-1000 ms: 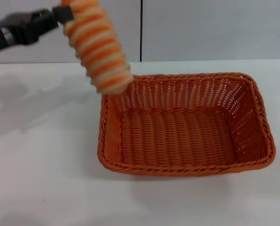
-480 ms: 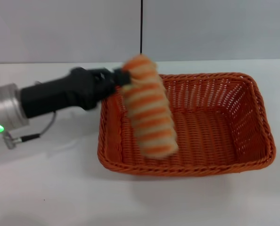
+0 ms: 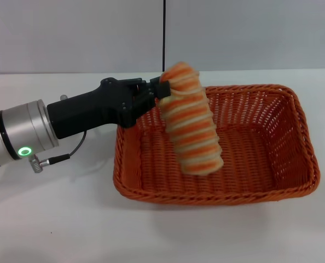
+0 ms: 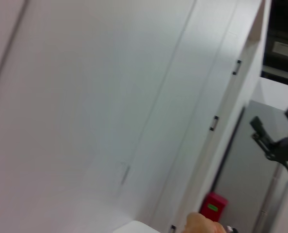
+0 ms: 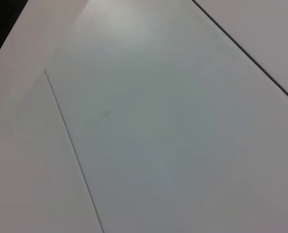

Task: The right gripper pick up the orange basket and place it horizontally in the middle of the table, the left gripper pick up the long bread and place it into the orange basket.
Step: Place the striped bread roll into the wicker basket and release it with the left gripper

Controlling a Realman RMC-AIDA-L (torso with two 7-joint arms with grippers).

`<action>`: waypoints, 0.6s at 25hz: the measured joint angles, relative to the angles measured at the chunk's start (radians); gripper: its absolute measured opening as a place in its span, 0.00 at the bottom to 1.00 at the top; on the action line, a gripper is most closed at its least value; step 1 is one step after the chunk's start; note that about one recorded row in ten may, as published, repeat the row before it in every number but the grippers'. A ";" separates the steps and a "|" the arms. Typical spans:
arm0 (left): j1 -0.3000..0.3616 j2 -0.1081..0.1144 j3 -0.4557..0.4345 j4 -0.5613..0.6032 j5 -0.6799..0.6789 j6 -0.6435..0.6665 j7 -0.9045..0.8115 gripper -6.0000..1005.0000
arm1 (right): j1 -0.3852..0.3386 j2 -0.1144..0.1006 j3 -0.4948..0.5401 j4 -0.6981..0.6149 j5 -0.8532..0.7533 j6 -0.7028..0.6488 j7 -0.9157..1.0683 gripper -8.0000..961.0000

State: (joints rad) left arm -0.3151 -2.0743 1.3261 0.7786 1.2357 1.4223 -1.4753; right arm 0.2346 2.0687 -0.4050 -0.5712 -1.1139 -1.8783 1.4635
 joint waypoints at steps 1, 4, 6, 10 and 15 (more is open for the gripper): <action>0.000 0.000 0.000 0.000 0.000 0.000 0.000 0.11 | 0.000 0.000 0.000 0.000 -0.003 0.000 0.000 0.84; 0.011 0.001 0.051 -0.001 -0.039 -0.044 0.071 0.11 | 0.000 0.000 0.000 0.000 -0.006 -0.001 0.000 0.84; 0.016 0.001 0.056 0.001 -0.040 -0.048 0.091 0.11 | 0.000 -0.001 0.000 0.000 -0.007 -0.001 0.000 0.84; 0.035 0.000 0.090 0.003 -0.072 -0.080 0.155 0.10 | 0.000 -0.002 0.001 0.000 -0.007 0.006 0.000 0.84; 0.036 0.001 0.134 -0.004 -0.086 -0.104 0.214 0.10 | -0.001 -0.005 0.004 0.001 -0.007 0.008 -0.001 0.84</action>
State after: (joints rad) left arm -0.2793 -2.0729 1.4603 0.7742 1.1494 1.3180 -1.2615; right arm 0.2334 2.0637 -0.4010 -0.5706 -1.1214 -1.8702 1.4626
